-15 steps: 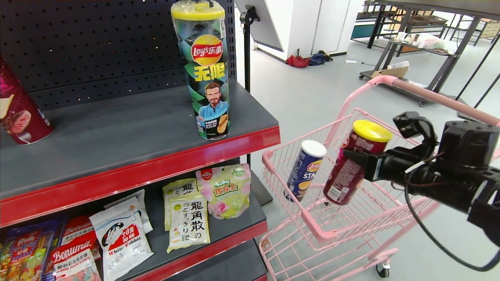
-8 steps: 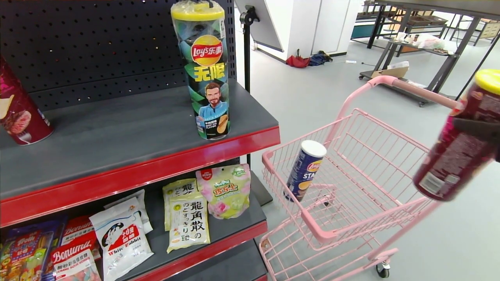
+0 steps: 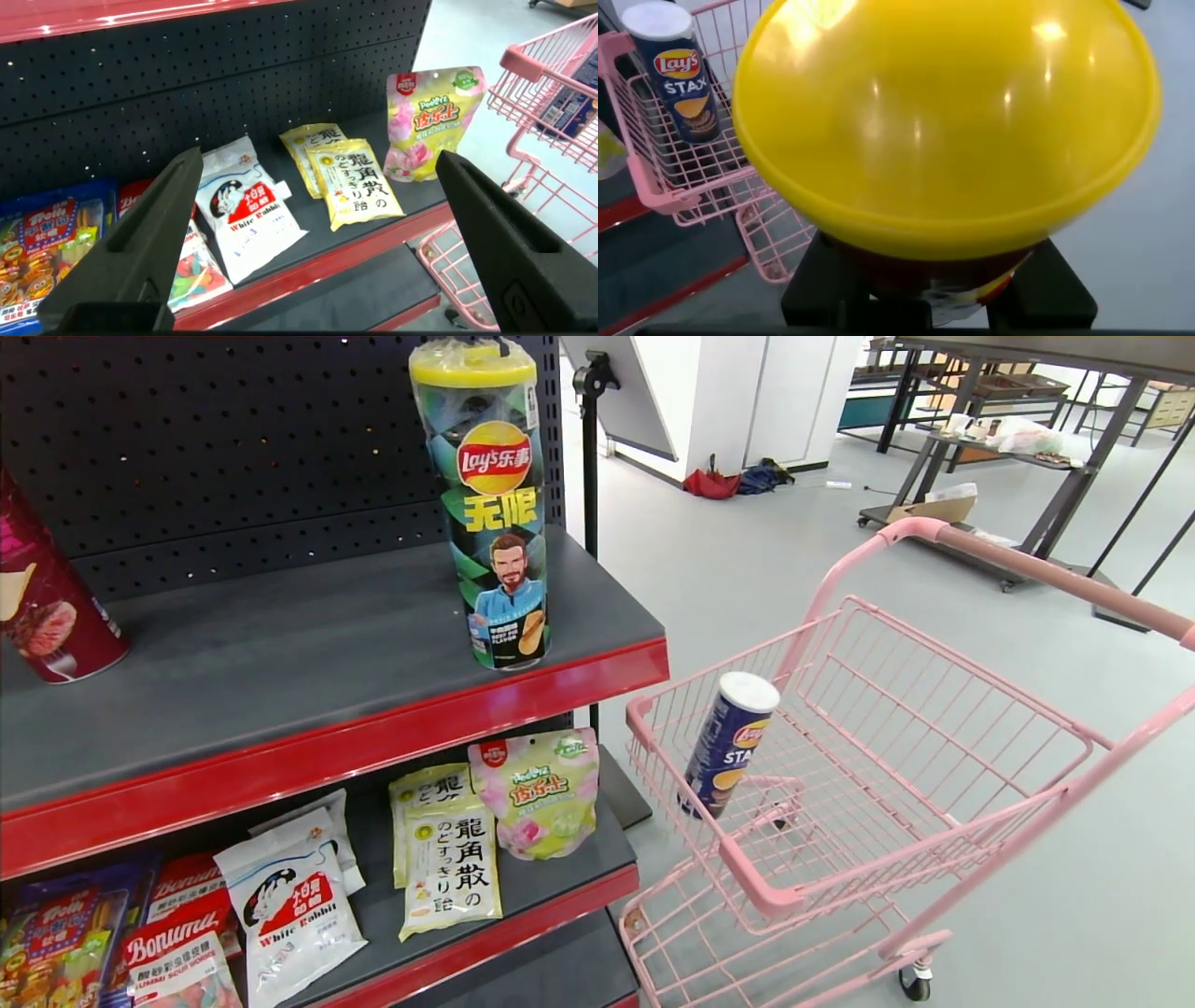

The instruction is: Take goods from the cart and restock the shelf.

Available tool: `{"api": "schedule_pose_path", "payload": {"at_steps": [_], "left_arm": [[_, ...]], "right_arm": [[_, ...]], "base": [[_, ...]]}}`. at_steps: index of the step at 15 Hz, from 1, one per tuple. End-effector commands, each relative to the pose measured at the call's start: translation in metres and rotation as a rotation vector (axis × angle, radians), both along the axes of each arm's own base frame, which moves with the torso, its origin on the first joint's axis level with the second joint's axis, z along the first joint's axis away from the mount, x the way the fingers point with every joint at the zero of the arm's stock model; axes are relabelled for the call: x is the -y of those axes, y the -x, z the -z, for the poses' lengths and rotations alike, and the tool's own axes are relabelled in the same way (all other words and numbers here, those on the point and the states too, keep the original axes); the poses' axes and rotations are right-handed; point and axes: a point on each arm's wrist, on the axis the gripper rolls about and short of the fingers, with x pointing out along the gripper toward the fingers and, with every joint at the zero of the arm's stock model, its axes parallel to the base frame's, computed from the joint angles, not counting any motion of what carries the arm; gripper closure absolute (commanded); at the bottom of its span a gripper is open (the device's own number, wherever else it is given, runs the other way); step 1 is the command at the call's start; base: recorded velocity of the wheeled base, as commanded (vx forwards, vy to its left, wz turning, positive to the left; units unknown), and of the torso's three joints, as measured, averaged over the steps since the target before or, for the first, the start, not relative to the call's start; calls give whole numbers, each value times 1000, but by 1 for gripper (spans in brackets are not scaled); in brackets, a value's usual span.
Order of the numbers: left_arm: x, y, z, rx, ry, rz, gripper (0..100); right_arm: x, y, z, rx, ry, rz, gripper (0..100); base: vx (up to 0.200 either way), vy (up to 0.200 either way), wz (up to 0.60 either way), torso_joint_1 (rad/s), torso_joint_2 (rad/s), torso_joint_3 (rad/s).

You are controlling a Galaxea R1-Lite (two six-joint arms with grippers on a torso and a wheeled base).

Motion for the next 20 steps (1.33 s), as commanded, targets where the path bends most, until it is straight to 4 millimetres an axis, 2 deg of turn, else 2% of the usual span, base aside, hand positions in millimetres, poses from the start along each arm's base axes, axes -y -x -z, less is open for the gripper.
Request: {"api": "schedule_pose_path", "payload": {"at_steps": [1, 4, 13, 20], "left_arm": [[0, 0, 0, -3, 0, -1, 0], [0, 0, 0, -1, 0, -1, 0], [0, 0, 0, -1, 0, -1, 0], [0, 0, 0, -1, 0, -1, 0]], "right_arm": [[0, 8, 3, 29, 6, 8, 100], [0, 8, 3, 27, 10, 1, 100], [-1, 0, 4, -6, 2, -26, 100], [0, -7, 3, -26, -1, -33, 100]], "base": [[0, 0, 0, 0, 0, 0], [0, 0, 0, 74, -240, -167], [0, 0, 0, 200, -552, -353], [0, 0, 0, 166, -403, -244]]}}
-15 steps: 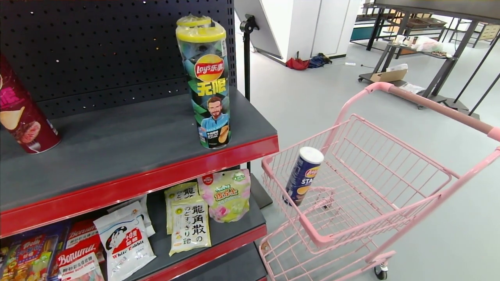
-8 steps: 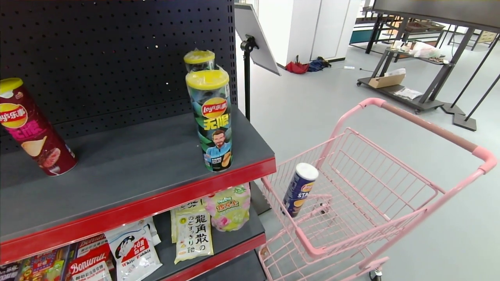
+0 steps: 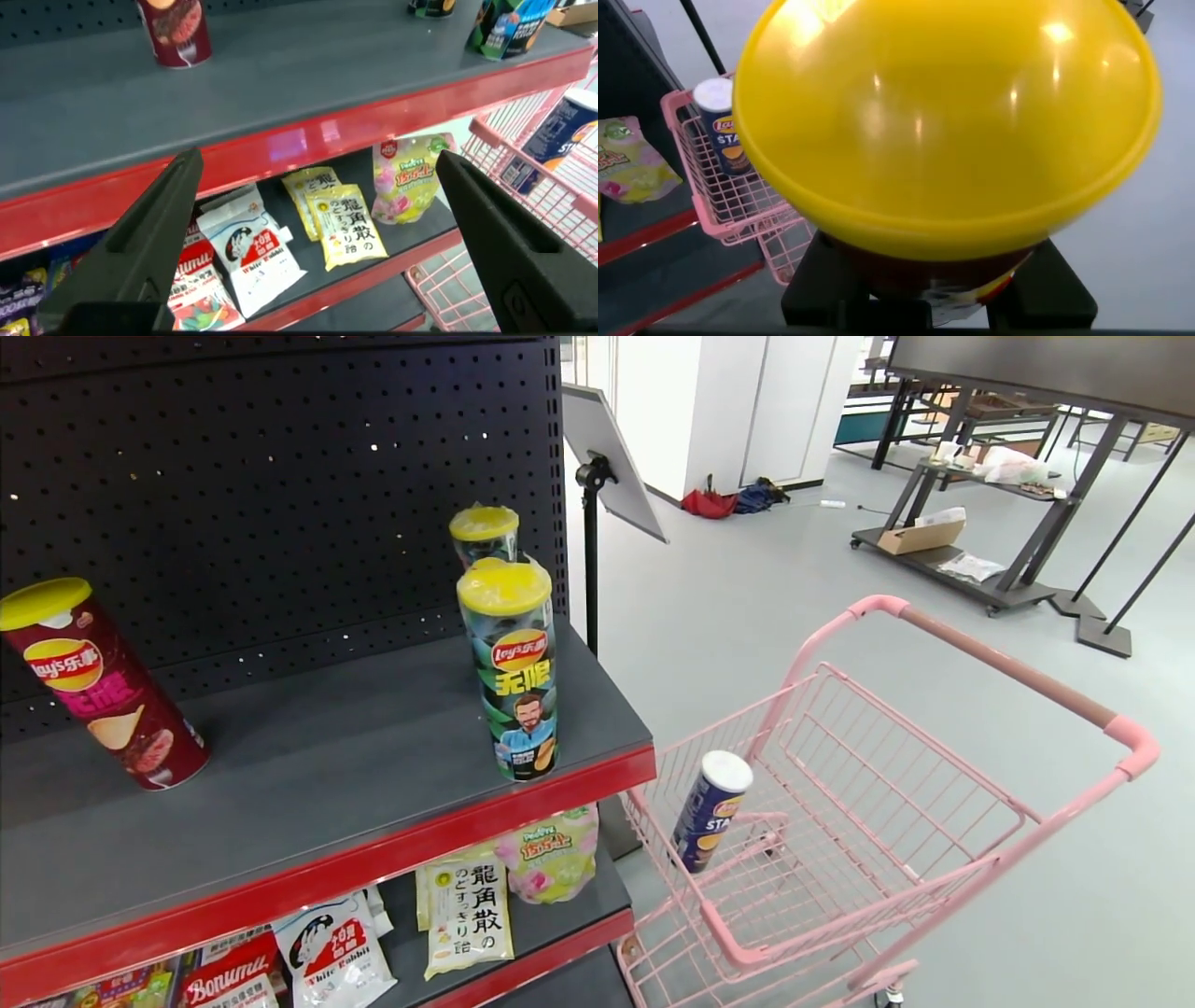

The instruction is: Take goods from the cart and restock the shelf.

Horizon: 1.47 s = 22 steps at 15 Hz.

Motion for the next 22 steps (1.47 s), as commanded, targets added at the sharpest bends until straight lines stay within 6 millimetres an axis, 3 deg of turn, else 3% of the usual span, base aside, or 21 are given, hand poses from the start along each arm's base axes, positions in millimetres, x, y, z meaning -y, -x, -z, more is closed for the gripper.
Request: {"api": "schedule_pose_path", "payload": {"at_steps": [1, 8, 19, 22], "left_arm": [[0, 0, 0, -1, 0, -1, 0], [0, 0, 0, -1, 0, -1, 0], [0, 0, 0, -1, 2, -2, 0], [0, 0, 0, -1, 2, -1, 0]], "right_arm": [[0, -4, 0, -15, -1, 0, 100], [0, -8, -2, -3, 9, 3, 100], [0, -5, 11, -21, 12, 3, 100], [0, 6, 22, 6, 9, 6, 100]], "base": [[0, 0, 0, 159, -369, -212], [0, 0, 0, 142, -329, -181], [0, 0, 600, 9, -8, -5], [0, 0, 0, 0, 0, 0]]}}
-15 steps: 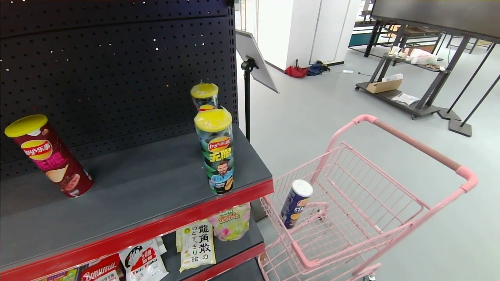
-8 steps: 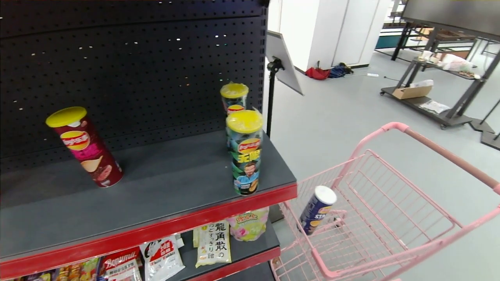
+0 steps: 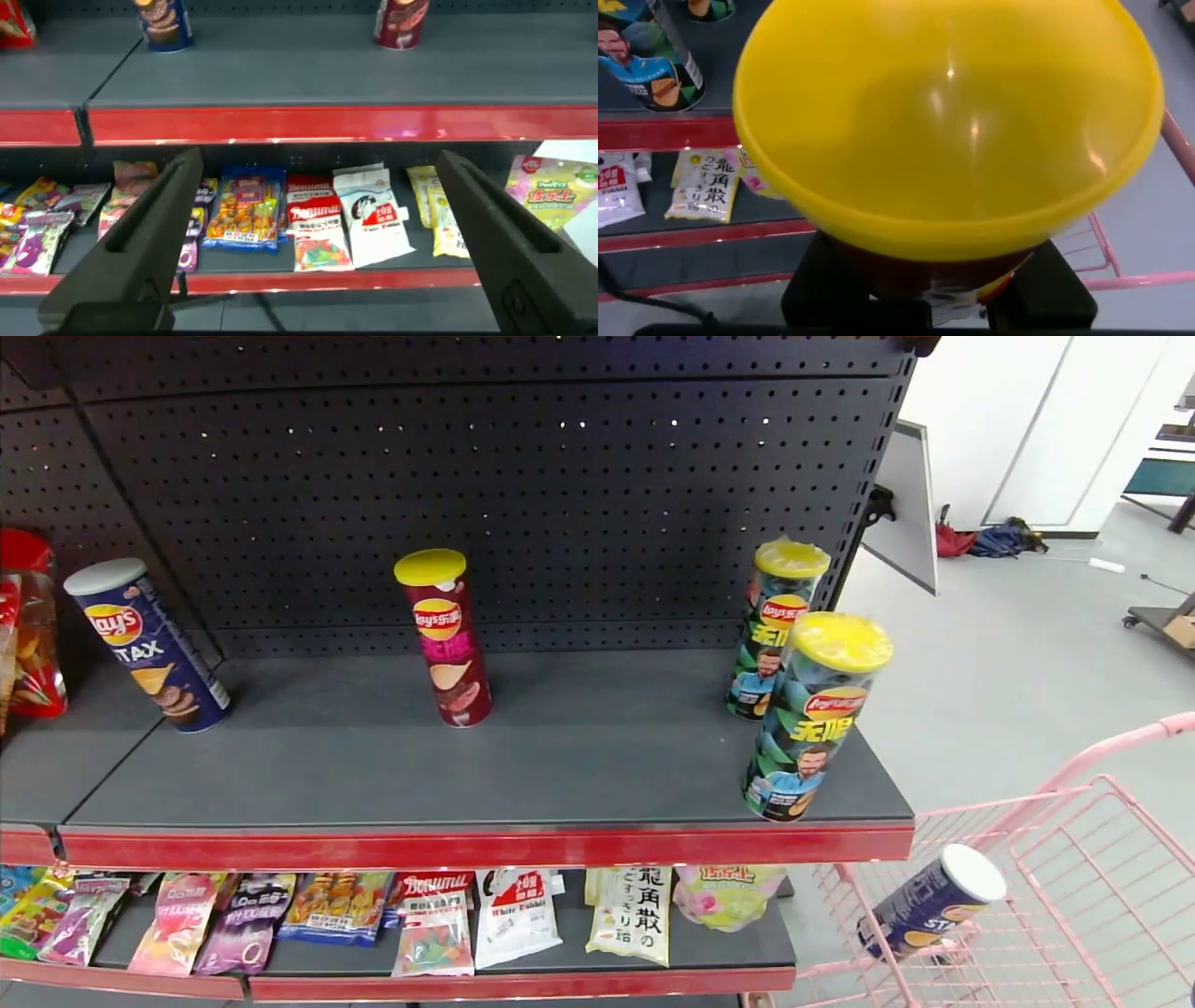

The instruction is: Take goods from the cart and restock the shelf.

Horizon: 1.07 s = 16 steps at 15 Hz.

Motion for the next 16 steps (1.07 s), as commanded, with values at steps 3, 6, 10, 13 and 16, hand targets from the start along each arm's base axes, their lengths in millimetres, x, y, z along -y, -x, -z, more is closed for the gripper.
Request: {"api": "schedule_pose_path", "payload": {"at_steps": [3, 6, 10, 13, 16], "left_arm": [[0, 0, 0, 0, -1, 0, 0], [0, 0, 0, -2, -3, 0, 0], [0, 0, 0, -2, -3, -1, 0], [0, 0, 0, 0, -3, -1, 0], [0, 0, 0, -2, -3, -1, 0]], "right_arm": [[-1, 21, 14, 76, -2, -7, 100], [-1, 33, 29, 108, -4, -40, 100], [-1, 40, 38, 135, -19, -123, 100], [-2, 41, 37, 144, -27, -167, 100], [-3, 48, 50, 163, -45, -262, 100]], "base": [[0, 67, 0, 1, 1, 1], [0, 200, 0, -4, -1, 4], [0, 200, 0, 3, 2, -1], [0, 200, 0, 4, 5, 4], [0, 200, 0, 1, 2, 1]]}}
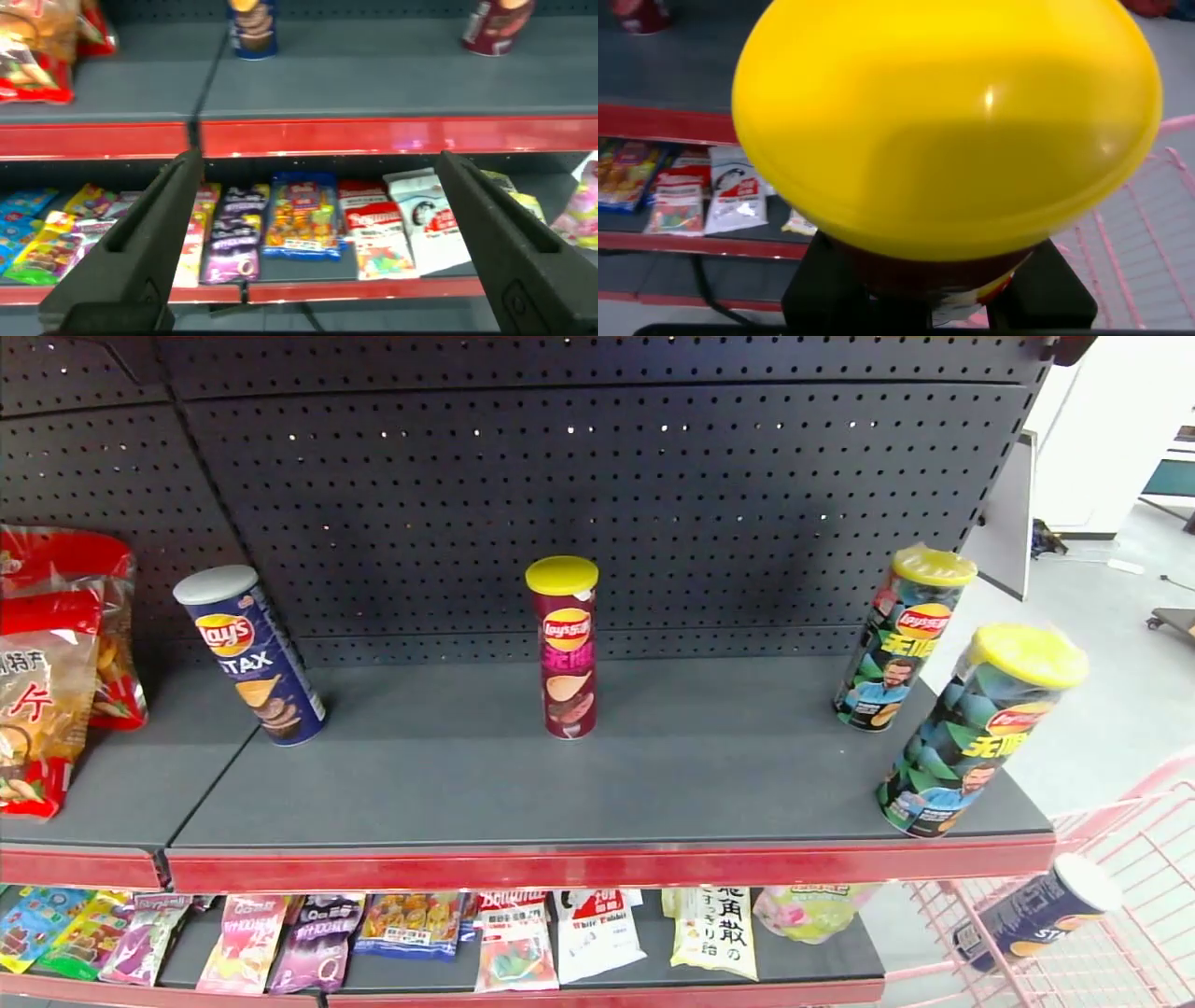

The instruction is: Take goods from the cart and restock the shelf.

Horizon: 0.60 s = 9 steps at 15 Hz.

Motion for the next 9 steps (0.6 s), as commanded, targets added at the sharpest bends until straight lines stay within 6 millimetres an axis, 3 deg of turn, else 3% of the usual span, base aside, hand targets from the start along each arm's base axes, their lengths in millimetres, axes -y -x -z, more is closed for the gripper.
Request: {"api": "schedule_pose_path", "payload": {"at_steps": [1, 4, 9], "left_arm": [[0, 0, 0, -2, 0, 0, 0], [0, 0, 0, 0, 0, 0, 0], [0, 0, 0, 0, 0, 0, 0]], "right_arm": [[0, 7, 11, 30, -3, -51, 100], [0, 12, 17, 52, -2, -52, 100], [0, 12, 18, 49, -3, -56, 100]], "base": [[0, 200, 0, 7, 2, 2], [0, 0, 0, 0, 0, 0], [200, 0, 0, -3, 1, 1]]}}
